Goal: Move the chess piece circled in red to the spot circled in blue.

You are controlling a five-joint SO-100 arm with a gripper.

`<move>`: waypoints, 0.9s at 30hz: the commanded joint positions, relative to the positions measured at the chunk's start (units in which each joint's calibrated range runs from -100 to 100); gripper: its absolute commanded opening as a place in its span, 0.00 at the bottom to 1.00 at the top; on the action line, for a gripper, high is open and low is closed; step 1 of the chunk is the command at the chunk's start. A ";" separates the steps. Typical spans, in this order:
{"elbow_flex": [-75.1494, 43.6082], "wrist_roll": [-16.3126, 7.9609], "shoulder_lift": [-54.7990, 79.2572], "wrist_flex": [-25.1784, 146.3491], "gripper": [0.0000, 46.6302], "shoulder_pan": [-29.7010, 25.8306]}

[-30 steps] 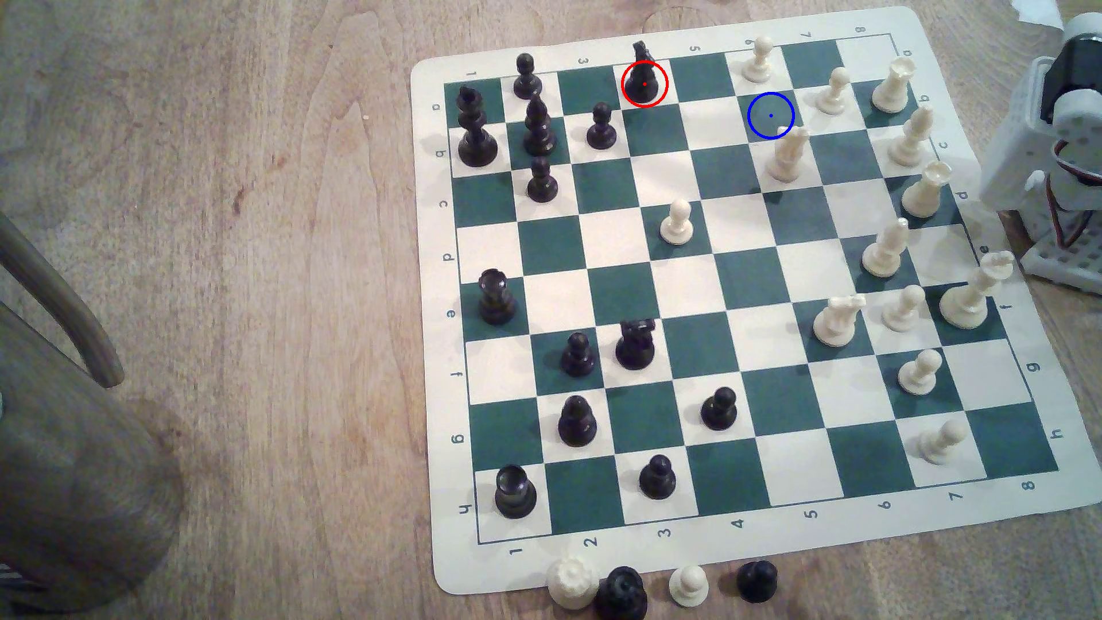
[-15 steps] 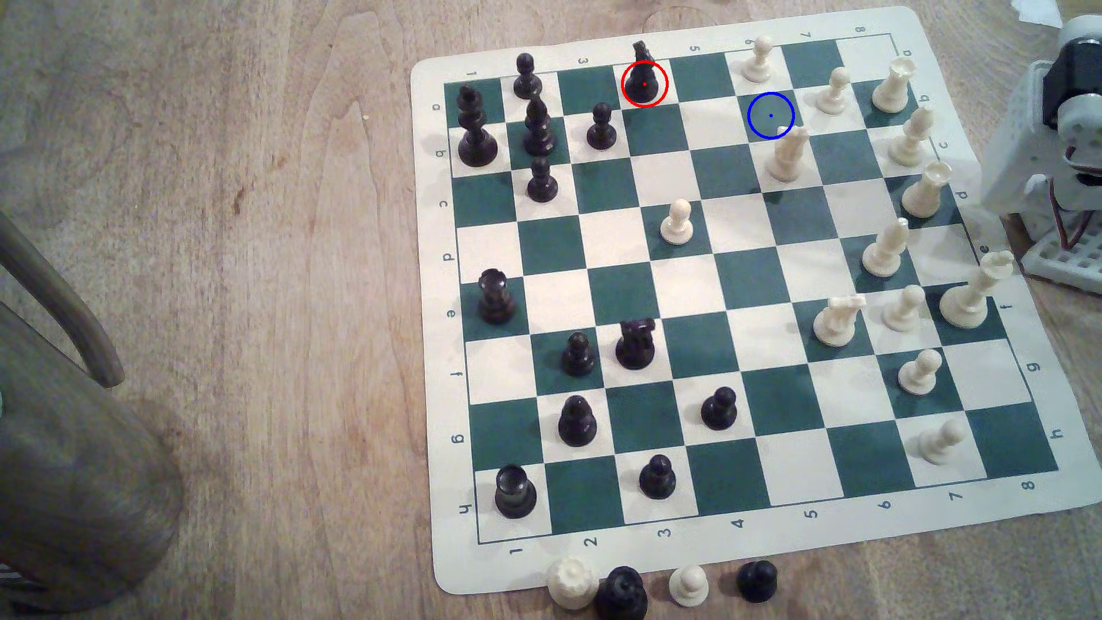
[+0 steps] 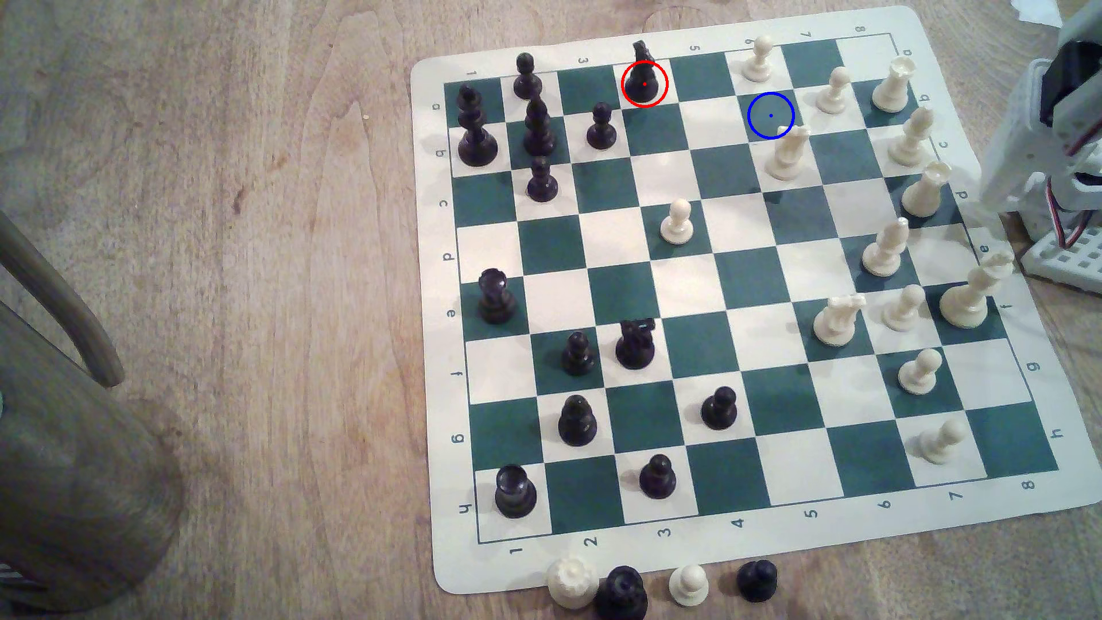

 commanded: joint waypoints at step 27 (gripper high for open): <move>0.73 -1.17 15.79 -6.67 0.33 6.93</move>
